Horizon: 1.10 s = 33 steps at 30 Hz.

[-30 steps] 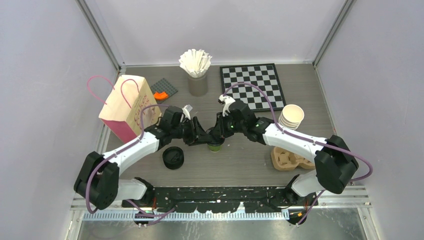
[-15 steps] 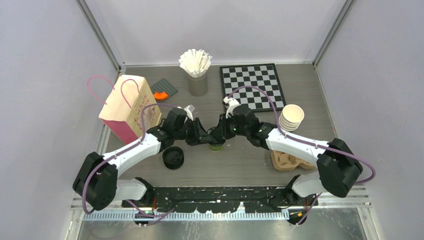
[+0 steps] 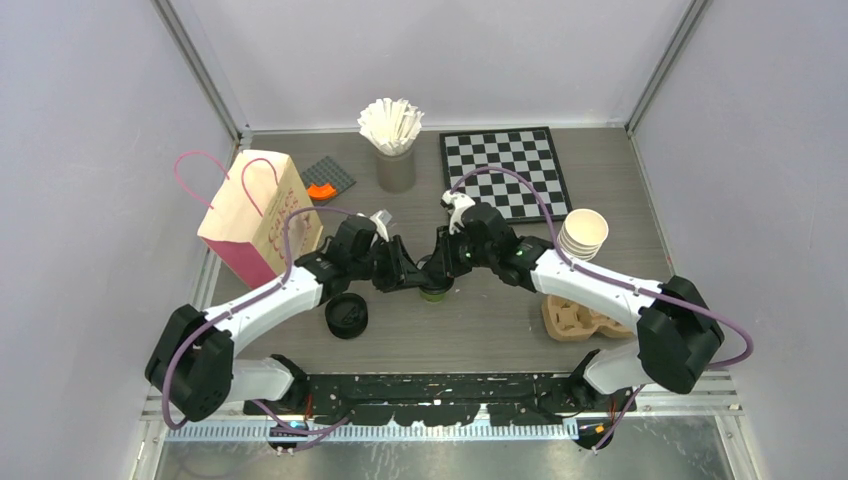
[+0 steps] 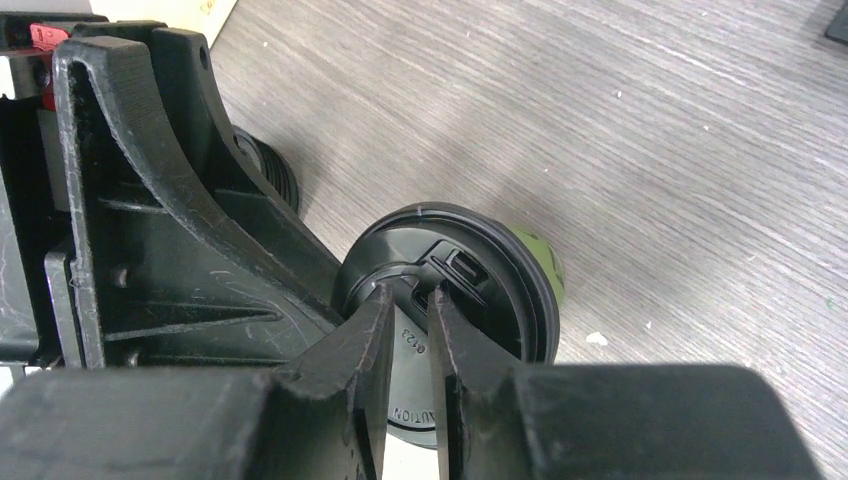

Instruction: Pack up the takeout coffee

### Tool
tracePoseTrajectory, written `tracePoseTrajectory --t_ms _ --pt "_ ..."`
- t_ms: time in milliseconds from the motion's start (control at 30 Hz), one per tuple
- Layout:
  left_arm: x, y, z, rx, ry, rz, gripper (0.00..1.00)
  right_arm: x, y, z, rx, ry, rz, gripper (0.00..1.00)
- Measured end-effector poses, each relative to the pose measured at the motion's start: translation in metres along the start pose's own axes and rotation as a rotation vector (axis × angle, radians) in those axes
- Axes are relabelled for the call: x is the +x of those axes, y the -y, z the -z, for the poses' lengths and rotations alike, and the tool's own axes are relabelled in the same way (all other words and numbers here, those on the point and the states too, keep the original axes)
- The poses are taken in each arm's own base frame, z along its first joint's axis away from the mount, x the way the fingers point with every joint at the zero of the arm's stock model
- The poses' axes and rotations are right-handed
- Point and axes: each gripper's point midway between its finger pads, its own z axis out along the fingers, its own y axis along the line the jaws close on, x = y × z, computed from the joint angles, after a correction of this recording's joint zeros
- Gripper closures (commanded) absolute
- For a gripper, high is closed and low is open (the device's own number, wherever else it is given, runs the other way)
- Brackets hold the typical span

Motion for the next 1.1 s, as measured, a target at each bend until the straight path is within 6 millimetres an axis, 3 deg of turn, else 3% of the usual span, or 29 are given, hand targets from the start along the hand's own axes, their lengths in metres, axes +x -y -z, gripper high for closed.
tracePoseTrajectory --t_ms 333,800,1100 --pt "-0.004 0.002 0.018 -0.083 0.000 -0.059 0.60 0.004 -0.007 0.007 -0.004 -0.093 0.025 0.72" --pt "-0.004 -0.010 0.022 -0.131 -0.011 -0.063 0.56 0.008 -0.005 0.010 0.007 -0.137 0.041 0.71" --pt "-0.022 -0.013 0.028 -0.116 0.015 -0.059 0.56 0.006 -0.015 0.023 -0.027 -0.146 0.044 0.63"
